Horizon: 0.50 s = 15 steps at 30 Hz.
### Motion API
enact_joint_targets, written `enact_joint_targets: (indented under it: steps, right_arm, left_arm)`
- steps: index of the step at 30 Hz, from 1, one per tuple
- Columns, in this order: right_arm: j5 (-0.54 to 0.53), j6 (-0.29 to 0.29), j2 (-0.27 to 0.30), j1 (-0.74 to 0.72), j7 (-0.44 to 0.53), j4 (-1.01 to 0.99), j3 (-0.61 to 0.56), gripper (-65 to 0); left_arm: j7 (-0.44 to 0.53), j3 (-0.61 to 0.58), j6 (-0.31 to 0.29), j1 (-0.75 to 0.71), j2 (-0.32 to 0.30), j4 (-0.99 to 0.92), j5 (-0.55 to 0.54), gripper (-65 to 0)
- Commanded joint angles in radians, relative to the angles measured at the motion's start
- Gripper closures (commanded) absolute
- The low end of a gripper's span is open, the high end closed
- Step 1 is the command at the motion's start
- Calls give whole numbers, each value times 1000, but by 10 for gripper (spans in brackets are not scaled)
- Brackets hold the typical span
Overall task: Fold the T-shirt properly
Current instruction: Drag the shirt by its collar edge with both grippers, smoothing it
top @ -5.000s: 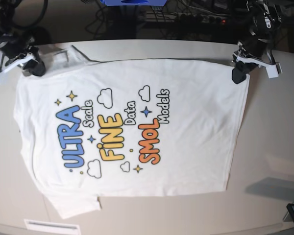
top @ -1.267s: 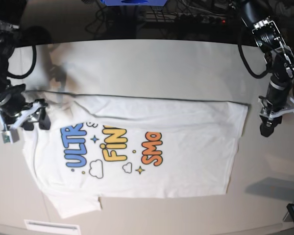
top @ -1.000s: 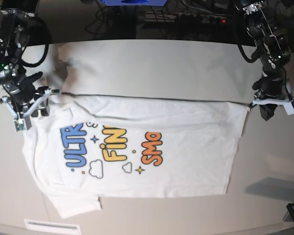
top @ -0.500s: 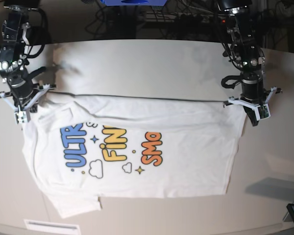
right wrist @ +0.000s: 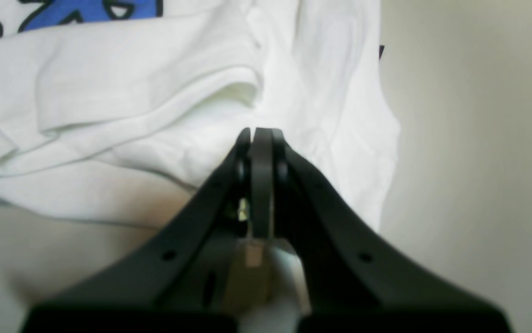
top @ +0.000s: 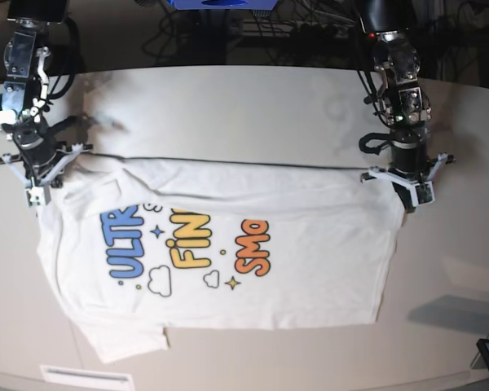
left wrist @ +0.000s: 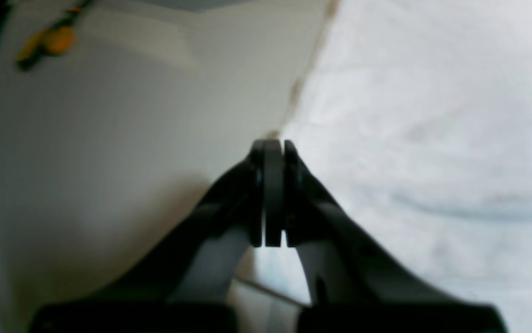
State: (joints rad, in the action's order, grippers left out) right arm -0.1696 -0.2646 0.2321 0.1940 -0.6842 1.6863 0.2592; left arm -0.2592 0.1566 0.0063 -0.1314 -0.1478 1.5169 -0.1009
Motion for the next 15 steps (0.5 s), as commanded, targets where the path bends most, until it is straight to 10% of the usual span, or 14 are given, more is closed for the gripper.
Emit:
enact_joint_targets:
  steps: [1,15]
  right_arm:
    - [0,4,16,-14,22,2,4,-6]
    - [2,6,16,-9,22,-85,4,-6]
  left_arm:
    - [27,-13,8,25,-16,-2,3,0]
    - [-183,-28,-113,43,-29,-86,-81,0]
